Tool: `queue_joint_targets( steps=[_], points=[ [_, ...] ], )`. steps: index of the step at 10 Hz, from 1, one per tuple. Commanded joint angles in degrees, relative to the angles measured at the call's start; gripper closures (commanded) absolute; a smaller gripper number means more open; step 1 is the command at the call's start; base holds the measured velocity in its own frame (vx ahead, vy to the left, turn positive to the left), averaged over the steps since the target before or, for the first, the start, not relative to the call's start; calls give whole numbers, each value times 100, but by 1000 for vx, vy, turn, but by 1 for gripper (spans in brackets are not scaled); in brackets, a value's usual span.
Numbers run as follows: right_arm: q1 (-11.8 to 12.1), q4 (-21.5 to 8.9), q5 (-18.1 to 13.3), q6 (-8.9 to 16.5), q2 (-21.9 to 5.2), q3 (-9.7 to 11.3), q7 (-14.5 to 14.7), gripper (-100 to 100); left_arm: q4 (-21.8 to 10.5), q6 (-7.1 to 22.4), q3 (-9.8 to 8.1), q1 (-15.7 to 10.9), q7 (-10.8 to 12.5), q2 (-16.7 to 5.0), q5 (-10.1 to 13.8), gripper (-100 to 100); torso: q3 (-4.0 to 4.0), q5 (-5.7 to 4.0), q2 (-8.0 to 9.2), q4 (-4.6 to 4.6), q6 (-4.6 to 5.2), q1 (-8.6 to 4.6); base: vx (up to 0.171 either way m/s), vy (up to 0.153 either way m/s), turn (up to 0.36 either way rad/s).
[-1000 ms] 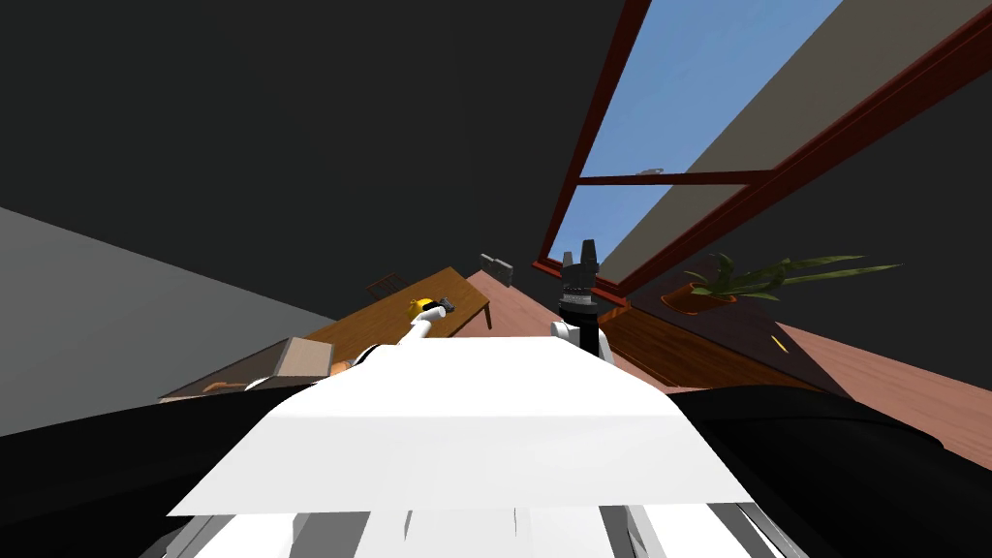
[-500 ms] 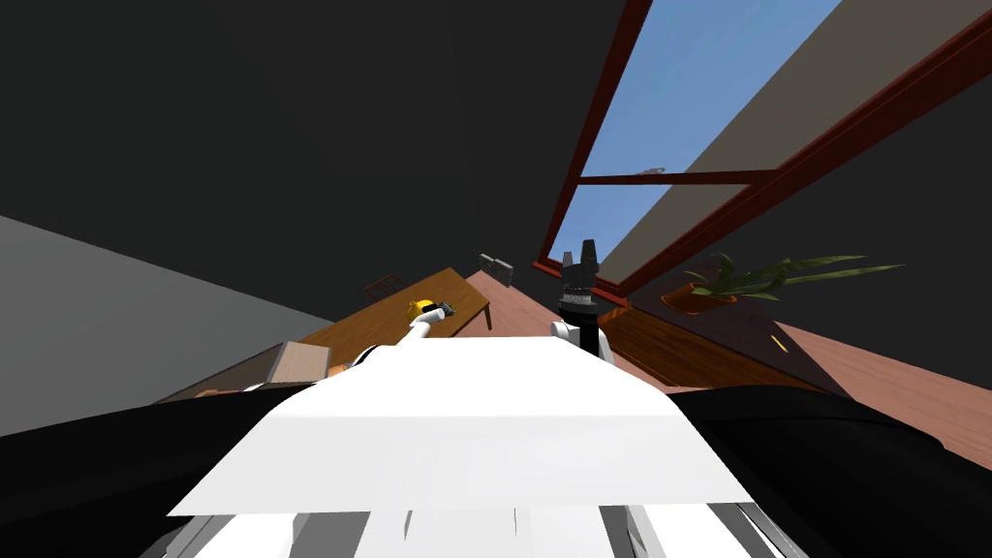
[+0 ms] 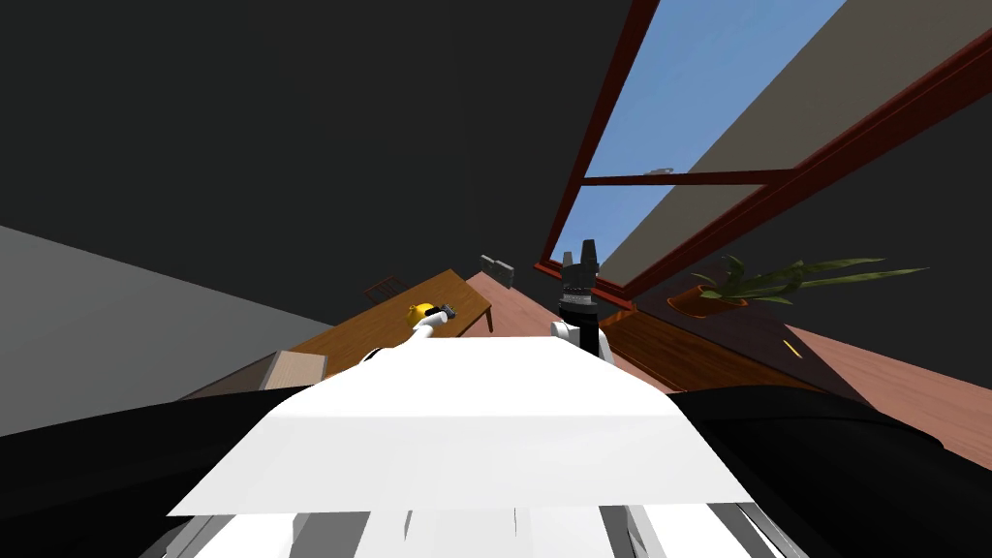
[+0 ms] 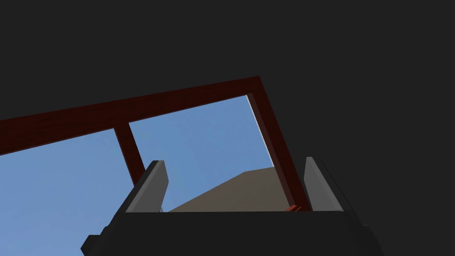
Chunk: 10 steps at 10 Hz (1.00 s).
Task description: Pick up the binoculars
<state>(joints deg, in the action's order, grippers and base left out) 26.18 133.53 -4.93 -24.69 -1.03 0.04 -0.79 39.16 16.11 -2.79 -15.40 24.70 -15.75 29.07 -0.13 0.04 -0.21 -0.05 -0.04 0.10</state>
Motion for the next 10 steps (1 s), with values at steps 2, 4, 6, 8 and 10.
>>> queue_joint_targets(
  steps=[2, 4, 6, 8, 10],
  points=[
    [0, 0, 0, 0, 0, 0, 0, 0, 0, 4, 1, 2, 1, 5, -1, 100, 0, -1, -2, 1, -1, 3, 0, 0, 0],
    [0, 0, 0, 0, 0, 0, 0, 0, 0, 4, -2, 1, 6, 3, 2, 100, -1, 0, -2, 0, 2, 2, 0, 0, 0],
    [0, 0, 0, 0, 0, 0, 0, 0, 1, 3, -1, 1, 4, 2, 1, 0, -1, 0, -2, -1, 1, 3, 0, 0, 0],
    [-1, 0, 0, 0, 1, 0, 0, 0, 111, 271, 79, -117, 42, -238, 165, 100, 10, -4, 20, 2, 0, -13, -109, -61, 5],
    [-1, 0, 0, 0, 0, 0, 0, 0, 142, 231, 57, -65, 37, -199, 128, 0, 17, -3, 30, 5, 1, -11, -39, -16, 4]
  ],
)
